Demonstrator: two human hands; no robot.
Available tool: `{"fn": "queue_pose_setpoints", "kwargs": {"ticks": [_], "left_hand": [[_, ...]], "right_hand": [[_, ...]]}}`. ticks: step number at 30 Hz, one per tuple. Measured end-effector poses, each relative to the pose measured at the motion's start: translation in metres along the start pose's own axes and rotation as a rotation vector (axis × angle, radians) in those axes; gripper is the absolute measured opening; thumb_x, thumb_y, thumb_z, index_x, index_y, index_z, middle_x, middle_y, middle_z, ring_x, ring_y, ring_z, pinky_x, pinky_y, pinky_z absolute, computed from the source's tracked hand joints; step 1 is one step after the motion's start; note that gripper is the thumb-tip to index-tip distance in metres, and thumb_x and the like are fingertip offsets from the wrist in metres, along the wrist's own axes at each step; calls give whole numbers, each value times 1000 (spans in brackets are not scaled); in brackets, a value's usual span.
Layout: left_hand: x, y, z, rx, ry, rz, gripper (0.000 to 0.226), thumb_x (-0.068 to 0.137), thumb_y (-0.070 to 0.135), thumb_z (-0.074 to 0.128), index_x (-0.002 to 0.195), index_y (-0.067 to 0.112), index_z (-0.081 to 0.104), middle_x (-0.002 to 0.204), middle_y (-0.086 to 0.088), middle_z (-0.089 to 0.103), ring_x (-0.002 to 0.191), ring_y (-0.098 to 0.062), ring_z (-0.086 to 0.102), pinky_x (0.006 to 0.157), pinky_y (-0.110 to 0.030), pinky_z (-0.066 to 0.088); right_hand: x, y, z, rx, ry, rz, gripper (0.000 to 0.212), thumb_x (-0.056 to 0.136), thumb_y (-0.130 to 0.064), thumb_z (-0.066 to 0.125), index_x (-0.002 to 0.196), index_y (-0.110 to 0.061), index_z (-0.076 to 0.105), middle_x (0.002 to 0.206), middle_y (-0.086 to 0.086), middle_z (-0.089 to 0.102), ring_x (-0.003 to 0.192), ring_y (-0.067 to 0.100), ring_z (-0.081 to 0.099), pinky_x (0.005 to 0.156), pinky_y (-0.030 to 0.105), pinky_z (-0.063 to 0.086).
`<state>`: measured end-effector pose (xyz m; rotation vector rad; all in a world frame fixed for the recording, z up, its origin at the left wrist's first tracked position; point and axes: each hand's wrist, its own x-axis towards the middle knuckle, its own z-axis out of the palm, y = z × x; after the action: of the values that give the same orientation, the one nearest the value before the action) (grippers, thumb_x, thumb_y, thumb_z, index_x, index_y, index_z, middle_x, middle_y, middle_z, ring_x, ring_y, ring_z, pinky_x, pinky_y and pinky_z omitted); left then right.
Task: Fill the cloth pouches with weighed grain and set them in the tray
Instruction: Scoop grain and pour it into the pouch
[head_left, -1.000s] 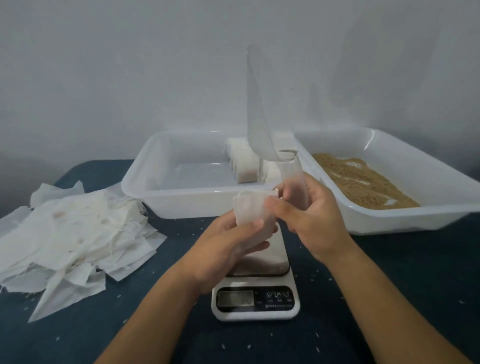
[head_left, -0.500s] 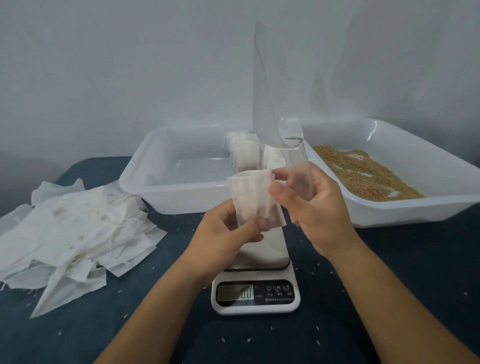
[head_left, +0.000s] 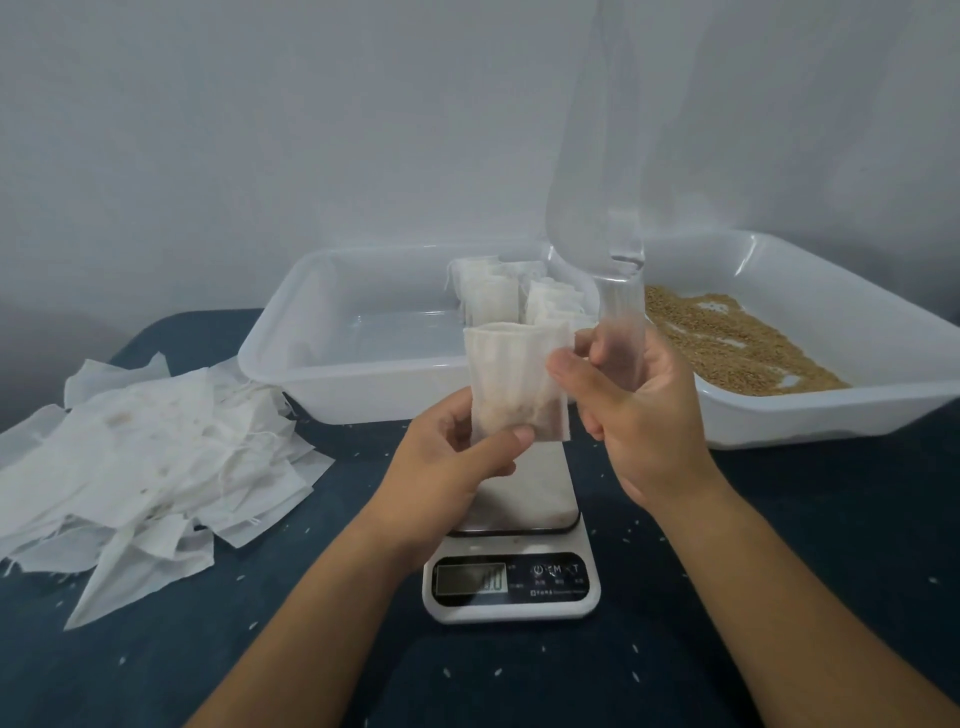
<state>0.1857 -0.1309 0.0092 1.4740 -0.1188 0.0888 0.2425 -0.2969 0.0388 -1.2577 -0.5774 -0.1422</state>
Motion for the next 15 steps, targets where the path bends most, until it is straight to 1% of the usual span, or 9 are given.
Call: {"fn": "queue_pose_setpoints", "kwargs": {"ticks": [2, 3, 5, 7, 9, 10, 12, 14, 15], "left_hand": [[1, 0, 1, -158, 8, -24, 29, 80, 33, 78, 109, 29, 77, 113, -4, 76, 105, -15, 71, 84, -25, 56], [3, 0, 2, -253, 10, -34, 31, 80, 32, 78, 110, 26, 77, 116, -7, 75, 106, -17, 71, 85, -27, 57], [5, 0, 6, -390, -1, -47, 28, 86, 26, 76, 114, 23, 77, 118, -9, 74, 109, -22, 72, 87, -31, 58], [8, 0, 11, -456, -13, -65, 23, 92, 23, 71, 114, 23, 78, 117, -9, 75, 112, -26, 72, 87, -31, 59], [10, 1, 15, -458, 0, -72, 21, 90, 26, 73, 110, 26, 80, 114, -6, 76, 109, -22, 73, 82, -26, 59], [12, 2, 16, -434, 20, -66, 22, 86, 29, 77, 108, 28, 80, 113, -5, 76, 105, -18, 74, 80, -24, 58], [17, 4, 16, -372, 76, -49, 22, 82, 29, 79, 104, 29, 81, 108, -3, 76, 97, -13, 73, 75, -21, 57], [24, 7, 13, -342, 146, -31, 24, 82, 24, 76, 105, 22, 80, 100, -1, 76, 89, -10, 72, 71, -20, 56], [27, 10, 11, -342, 172, -21, 28, 82, 23, 75, 109, 18, 77, 98, 0, 76, 86, -9, 72, 69, -20, 56]], "right_hand": [[1, 0, -1, -5, 17, 4, 32, 86, -14, 76, 68, -34, 59, 79, -5, 67, 47, 5, 47, 42, 18, 39], [1, -1, -1, -7, 27, 6, 32, 85, -15, 76, 67, -36, 61, 77, -4, 65, 46, 6, 46, 42, 18, 39], [1, -1, -1, -16, 46, 4, 31, 85, -17, 77, 67, -38, 63, 76, -2, 61, 46, 6, 45, 43, 18, 39], [2, -1, -2, -16, 53, 0, 30, 85, -17, 78, 68, -38, 64, 76, -1, 61, 48, 4, 47, 45, 16, 40], [3, -1, -4, -8, 64, -5, 29, 86, -16, 78, 70, -34, 63, 76, -1, 63, 49, 3, 49, 46, 15, 41], [3, 0, -4, -7, 83, 0, 25, 86, -17, 78, 73, -30, 62, 75, -2, 63, 48, 3, 48, 45, 16, 41], [4, 2, -6, -28, 166, 36, 22, 87, -23, 79, 78, -22, 60, 69, -6, 62, 46, 5, 46, 44, 17, 40], [6, 6, -6, -50, 260, 115, 24, 90, -29, 79, 82, -19, 59, 63, -10, 57, 45, 6, 44, 44, 17, 39], [7, 8, -7, -52, 293, 163, 25, 91, -31, 78, 83, -17, 59, 63, -10, 58, 45, 6, 43, 44, 16, 38]]}}
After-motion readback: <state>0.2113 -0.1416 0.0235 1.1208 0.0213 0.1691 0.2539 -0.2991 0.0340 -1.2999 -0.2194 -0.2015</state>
